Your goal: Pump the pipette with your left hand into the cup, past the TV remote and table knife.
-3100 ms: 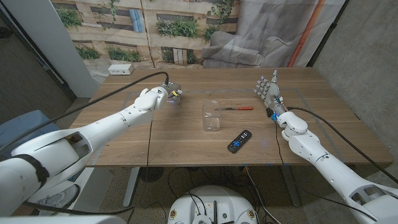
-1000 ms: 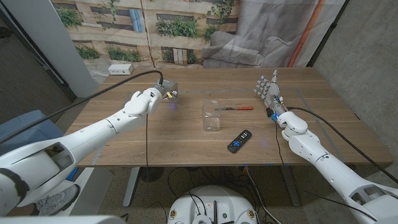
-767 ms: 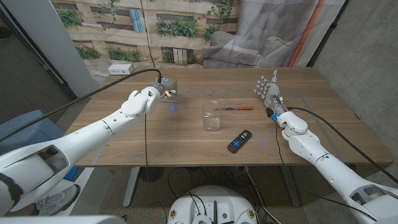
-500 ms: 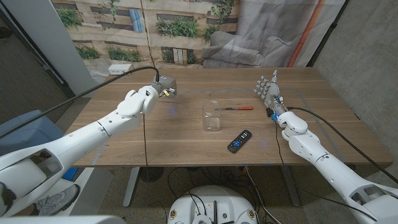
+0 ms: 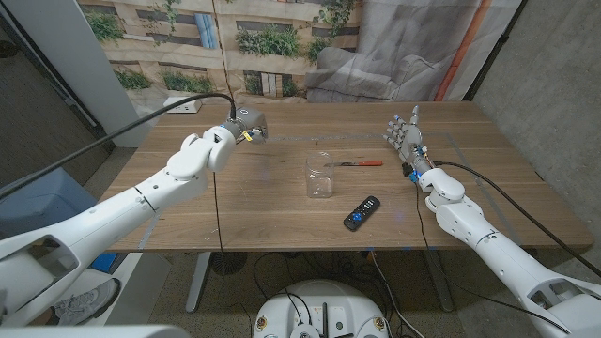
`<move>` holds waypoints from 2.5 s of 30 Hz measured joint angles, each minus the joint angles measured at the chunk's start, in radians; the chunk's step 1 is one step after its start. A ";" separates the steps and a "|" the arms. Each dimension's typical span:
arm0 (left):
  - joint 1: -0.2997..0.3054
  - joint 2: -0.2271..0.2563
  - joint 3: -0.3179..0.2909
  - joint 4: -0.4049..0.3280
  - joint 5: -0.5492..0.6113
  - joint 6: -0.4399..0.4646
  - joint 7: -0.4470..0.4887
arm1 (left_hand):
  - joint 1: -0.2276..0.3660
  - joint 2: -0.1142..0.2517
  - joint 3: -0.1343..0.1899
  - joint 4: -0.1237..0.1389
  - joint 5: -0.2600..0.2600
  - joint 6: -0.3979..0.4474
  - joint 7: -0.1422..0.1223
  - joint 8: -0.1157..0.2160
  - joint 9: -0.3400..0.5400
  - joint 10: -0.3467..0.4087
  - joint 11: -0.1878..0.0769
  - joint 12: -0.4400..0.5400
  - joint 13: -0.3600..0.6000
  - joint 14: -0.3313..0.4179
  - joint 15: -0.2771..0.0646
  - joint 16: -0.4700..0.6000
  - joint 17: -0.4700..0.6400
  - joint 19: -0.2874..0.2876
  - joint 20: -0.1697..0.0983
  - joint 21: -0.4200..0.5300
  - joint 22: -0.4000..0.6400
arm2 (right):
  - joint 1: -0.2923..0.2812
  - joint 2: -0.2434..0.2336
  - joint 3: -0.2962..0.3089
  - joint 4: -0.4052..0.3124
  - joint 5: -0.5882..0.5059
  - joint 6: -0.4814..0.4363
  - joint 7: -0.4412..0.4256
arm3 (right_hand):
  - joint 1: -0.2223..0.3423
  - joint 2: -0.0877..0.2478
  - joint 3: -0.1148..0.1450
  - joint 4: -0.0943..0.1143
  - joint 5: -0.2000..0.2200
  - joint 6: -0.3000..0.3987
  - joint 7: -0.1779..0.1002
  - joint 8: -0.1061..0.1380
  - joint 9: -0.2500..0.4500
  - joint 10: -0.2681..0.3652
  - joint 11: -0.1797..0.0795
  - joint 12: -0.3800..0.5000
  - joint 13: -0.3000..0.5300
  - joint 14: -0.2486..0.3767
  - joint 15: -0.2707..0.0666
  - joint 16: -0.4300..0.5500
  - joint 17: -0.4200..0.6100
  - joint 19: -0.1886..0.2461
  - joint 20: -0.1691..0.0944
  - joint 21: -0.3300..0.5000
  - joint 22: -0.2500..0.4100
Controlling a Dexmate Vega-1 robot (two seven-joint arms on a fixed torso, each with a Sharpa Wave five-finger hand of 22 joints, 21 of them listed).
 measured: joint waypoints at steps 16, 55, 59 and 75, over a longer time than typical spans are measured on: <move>0.103 0.029 -0.101 -0.134 -0.073 0.042 0.024 | 0.000 0.000 -0.004 0.004 0.000 0.000 0.000 0.000 0.000 -0.001 0.002 0.000 0.000 0.000 0.000 0.000 0.000 0.000 0.000 0.000 0.000 | 0.000 0.000 0.000 0.000 0.000 0.000 0.000 | 0.000 0.000 0.000 0.000 0.000 0.000 0.000 0.000 0.000 0.000 0.000 0.000 -0.003 0.000 0.000 0.000 0.000 0.000 0.000 0.000 0.000; 0.300 0.018 -0.284 -0.328 -0.449 0.013 0.213 | -0.016 0.008 -0.008 0.008 0.000 -0.009 0.016 -0.008 0.000 -0.013 0.009 -0.004 0.000 0.014 -0.004 -0.008 0.000 0.020 0.002 0.000 0.005 | 0.000 0.000 0.000 0.000 0.000 0.000 0.000 | 0.000 0.000 0.000 0.000 0.000 0.000 0.000 0.000 0.000 0.000 0.000 0.000 -0.003 0.000 0.000 0.000 0.000 0.000 0.000 0.000 0.000; 0.319 0.008 -0.300 -0.338 -0.499 0.003 0.249 | -0.022 0.007 -0.008 0.008 0.000 -0.009 0.016 -0.008 0.000 -0.015 0.007 -0.004 0.000 0.020 -0.002 -0.008 0.000 0.020 0.002 0.000 0.005 | 0.000 0.000 0.000 0.000 0.000 0.000 0.000 | 0.000 0.000 0.000 0.000 0.000 0.000 0.000 0.000 0.000 0.000 0.000 0.000 -0.003 0.000 0.000 0.000 0.000 0.000 0.000 0.000 0.000; 0.381 -0.034 -0.346 -0.370 -0.653 -0.019 0.350 | -0.024 0.008 -0.004 0.013 0.000 -0.013 0.019 -0.008 -0.003 -0.016 0.009 -0.004 0.000 0.035 0.000 -0.008 0.000 0.020 0.002 0.000 0.005 | 0.000 0.000 0.000 0.000 0.000 0.001 0.000 | 0.000 0.000 0.000 0.000 0.000 0.000 0.000 0.000 0.000 0.000 0.000 0.000 -0.003 0.000 0.000 0.000 0.000 0.000 0.000 0.000 0.000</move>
